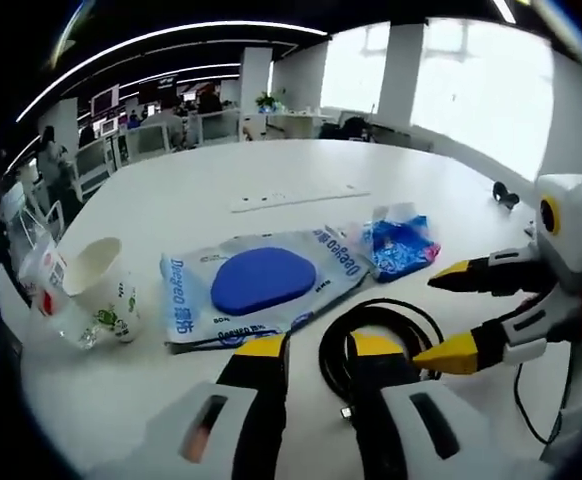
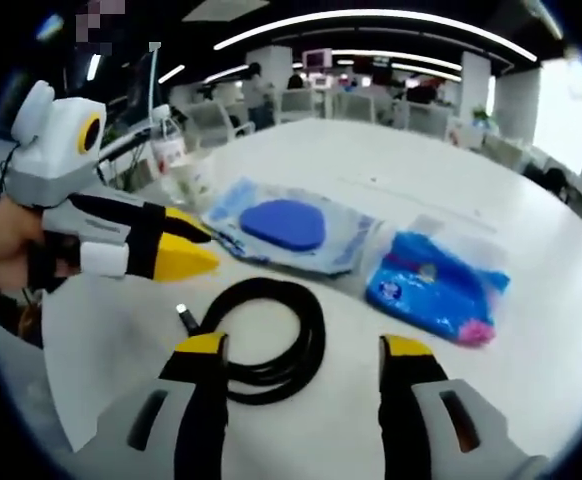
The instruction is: Arrange the tabletop items into an orderly group along one side of the table until the central work area is clear of visible clutter.
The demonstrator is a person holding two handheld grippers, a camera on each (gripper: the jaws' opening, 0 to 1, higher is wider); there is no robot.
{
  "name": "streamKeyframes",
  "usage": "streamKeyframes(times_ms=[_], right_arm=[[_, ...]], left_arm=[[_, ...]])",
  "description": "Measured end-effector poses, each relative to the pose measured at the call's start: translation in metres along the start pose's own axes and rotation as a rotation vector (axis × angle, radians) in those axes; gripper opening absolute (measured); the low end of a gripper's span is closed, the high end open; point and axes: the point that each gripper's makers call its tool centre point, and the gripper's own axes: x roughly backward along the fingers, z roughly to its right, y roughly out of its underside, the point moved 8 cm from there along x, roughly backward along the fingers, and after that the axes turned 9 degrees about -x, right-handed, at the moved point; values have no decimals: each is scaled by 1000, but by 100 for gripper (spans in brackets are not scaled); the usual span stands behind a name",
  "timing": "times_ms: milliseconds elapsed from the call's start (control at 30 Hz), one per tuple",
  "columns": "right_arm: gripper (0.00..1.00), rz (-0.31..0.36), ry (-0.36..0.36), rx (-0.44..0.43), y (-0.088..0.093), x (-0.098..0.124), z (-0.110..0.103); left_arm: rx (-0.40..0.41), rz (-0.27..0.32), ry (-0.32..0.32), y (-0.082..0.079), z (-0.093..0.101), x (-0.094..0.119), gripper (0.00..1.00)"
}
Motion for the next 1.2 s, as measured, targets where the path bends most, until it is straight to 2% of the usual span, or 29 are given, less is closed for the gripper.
streamKeyframes(times_ms=[367,500,600,700,833,967,1200], right_arm=[[68,37,-7,-50,4,16,-1],[74,41,-12,-64,6,19,-1],[76,43,-18,-81,8,20,-2],[78,44,-21,-81,10,24,-6],[87,63,-28,-82,12,32,-11],[89,77,-29,-89,17,41,-13],[96,95,-48,-79,28,59,-15]], left_arm=[[5,48,-21,-8,6,20,25],[-26,40,-11,-5,16,26,28],[18,56,-8,-3,22,32,28],[22,56,-10,1,29,38,29],[36,59,-12,8,35,49,32],[22,56,-21,13,31,56,34],[24,88,-55,13,24,72,36]])
